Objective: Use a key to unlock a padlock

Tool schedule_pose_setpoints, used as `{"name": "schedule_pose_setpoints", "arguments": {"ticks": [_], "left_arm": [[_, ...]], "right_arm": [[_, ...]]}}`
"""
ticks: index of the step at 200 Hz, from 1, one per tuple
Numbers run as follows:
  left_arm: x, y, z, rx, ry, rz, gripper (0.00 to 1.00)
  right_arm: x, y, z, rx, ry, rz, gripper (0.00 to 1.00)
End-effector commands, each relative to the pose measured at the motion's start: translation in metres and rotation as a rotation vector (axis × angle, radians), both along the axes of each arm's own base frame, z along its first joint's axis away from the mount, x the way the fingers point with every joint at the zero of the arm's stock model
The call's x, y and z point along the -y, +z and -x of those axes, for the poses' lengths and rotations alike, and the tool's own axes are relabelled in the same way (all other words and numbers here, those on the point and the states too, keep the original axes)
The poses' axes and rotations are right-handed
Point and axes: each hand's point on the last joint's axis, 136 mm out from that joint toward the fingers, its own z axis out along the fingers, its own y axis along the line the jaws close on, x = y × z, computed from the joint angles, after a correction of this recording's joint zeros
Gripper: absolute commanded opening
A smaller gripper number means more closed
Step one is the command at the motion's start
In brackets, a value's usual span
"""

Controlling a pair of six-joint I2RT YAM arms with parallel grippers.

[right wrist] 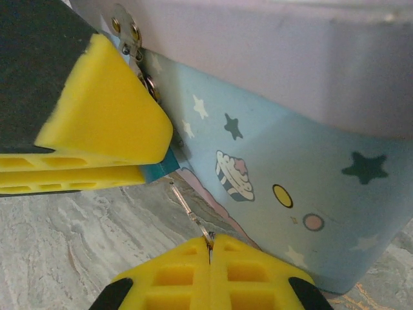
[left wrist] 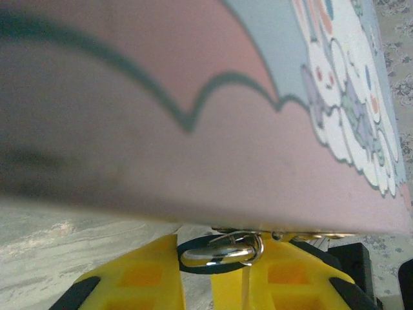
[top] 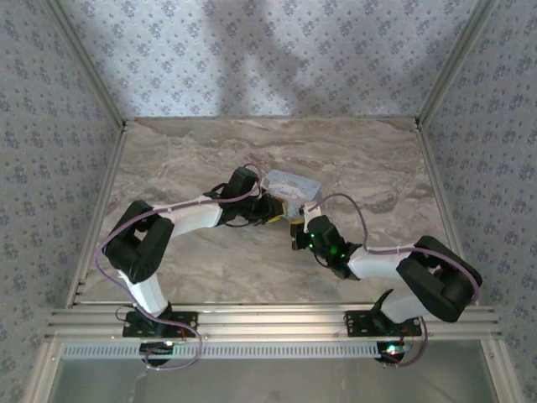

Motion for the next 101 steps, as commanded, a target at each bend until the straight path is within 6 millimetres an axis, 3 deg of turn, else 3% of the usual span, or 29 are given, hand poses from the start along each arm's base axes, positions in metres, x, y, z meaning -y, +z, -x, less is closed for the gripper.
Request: {"name": "schedule_pose_setpoints", "arguments": {"ticks": [1,101], "left_arm": [[0.0063,0.0178,0.0,0.036,-0.009,0.048,0.08],[0.0078,0.0175,0.0015,0.037,-0.013,0.044,0.08]], "right_arm": [[0.0014,0.0069,-0.0096,0.01,-0.043,-0.011,0.0],[-0.0023,0.0095,-0.0114,0.019,-0.031,-0.031,0.0]]}}
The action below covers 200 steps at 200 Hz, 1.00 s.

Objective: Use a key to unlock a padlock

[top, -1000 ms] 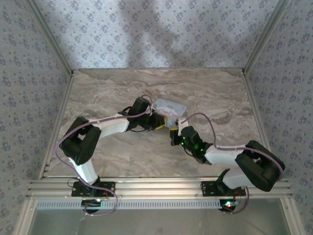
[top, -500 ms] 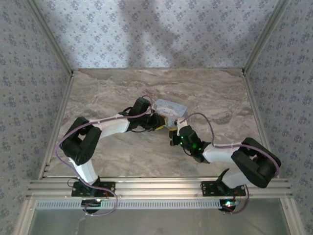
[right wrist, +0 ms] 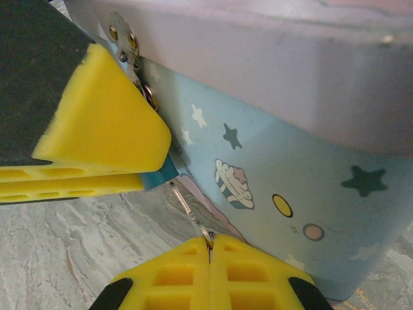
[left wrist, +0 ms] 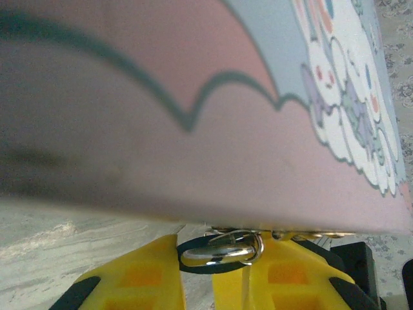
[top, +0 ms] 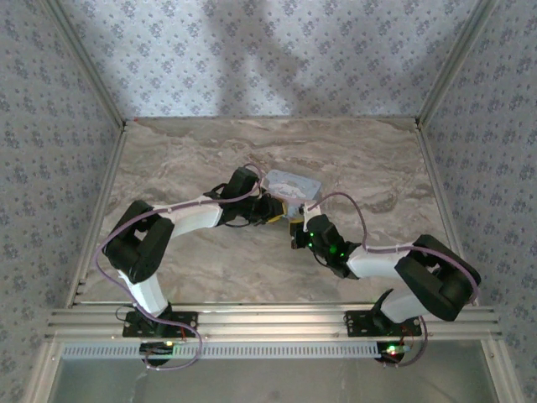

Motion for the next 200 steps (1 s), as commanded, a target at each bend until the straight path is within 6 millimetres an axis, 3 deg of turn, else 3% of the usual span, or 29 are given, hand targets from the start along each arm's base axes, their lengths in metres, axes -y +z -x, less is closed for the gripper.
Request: {"name": "schedule_pose_setpoints", "arguments": {"ticks": [1,200], "left_arm": [[0.0075,0.018,0.0016,0.033,-0.017,0.05,0.08],[0.0069,0.0172,0.0011,0.036,-0.008,0.047,0.08]], "right_arm": [[-0.0021,0.0099,-0.0084,0.022,-0.022,-0.03,0.0],[-0.0068,0.0084,-0.0024,0.03,0.013,-0.046,0.0]]}}
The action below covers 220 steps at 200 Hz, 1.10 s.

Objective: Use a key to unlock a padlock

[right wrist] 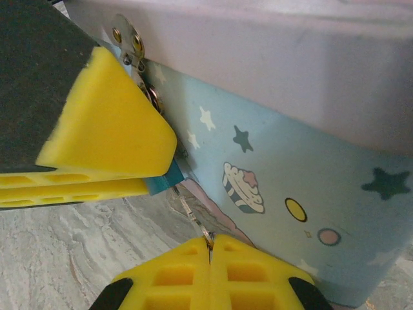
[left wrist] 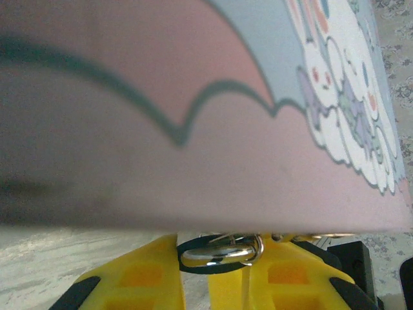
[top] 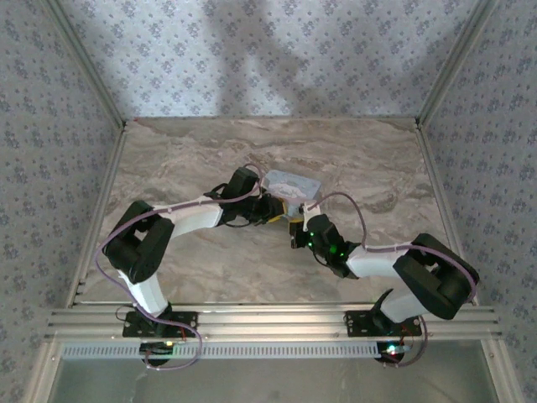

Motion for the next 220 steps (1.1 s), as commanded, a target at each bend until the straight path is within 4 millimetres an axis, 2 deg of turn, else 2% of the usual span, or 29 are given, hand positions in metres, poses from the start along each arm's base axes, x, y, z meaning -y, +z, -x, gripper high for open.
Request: {"name": "schedule_pose_setpoints", "arguments": {"ticks": [1,106,220], "left_arm": [[0.0057,0.016,0.0016,0.033,-0.01,0.042,0.08],[0.0061,0.0169,0.0004,0.036,-0.005,0.046,0.08],[0.0089,0.0163,0.0032,0.028,-0.009,0.049,0.08]], "right_arm": [[-0.0037,0.0072,-0.0016,0.024,0.003,-0.032,0.0],[0.0044,0.0059,0.0016,0.026,-0.024,-0.03,0.0],[0.0048,0.0148,-0.006,0.061,-0.05,-0.057,0.0]]}}
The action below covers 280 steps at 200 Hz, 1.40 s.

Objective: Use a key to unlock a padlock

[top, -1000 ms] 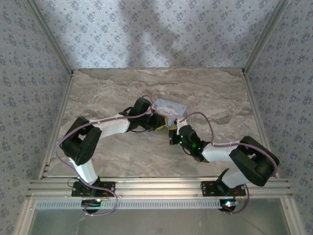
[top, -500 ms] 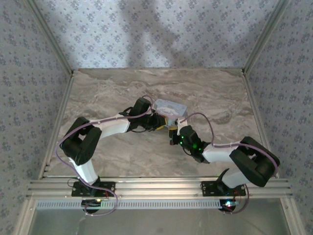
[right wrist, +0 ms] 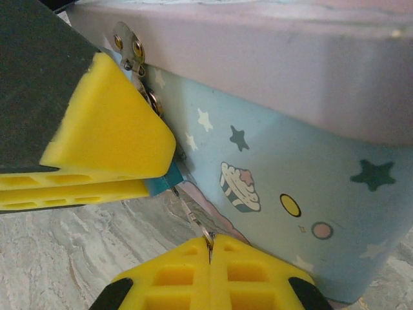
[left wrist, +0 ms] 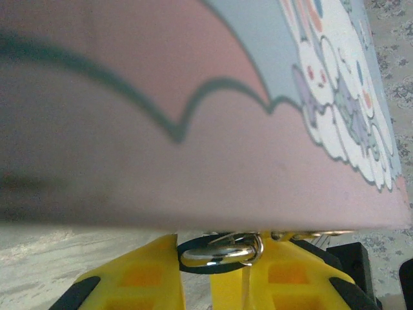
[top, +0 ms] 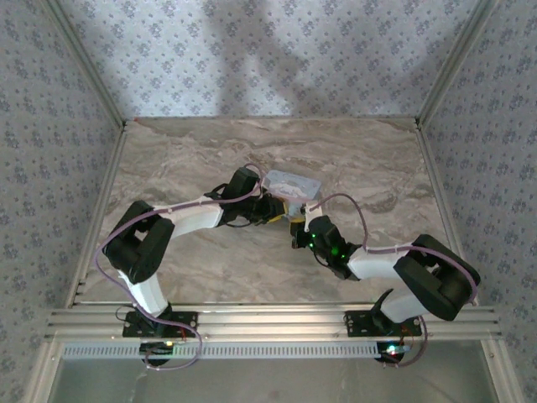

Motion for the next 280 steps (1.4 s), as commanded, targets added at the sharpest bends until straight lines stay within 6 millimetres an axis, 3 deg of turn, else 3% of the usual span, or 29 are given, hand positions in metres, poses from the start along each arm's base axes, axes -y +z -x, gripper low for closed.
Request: {"name": "schedule_pose_setpoints", "arguments": {"ticks": [1,66,280], "left_arm": [[0.007,0.015,0.003,0.021,-0.009,0.043,0.08],[0.009,0.016,0.003,0.016,-0.006,0.051,0.08],[0.011,0.011,0.0,-0.061,0.059,0.074,0.05]], "right_arm": [[0.002,0.012,-0.006,0.039,-0.036,-0.041,0.0],[-0.002,0.013,-0.009,0.05,-0.035,-0.045,0.0],[0.018,0.006,0.0,0.036,-0.078,-0.038,0.0]]}}
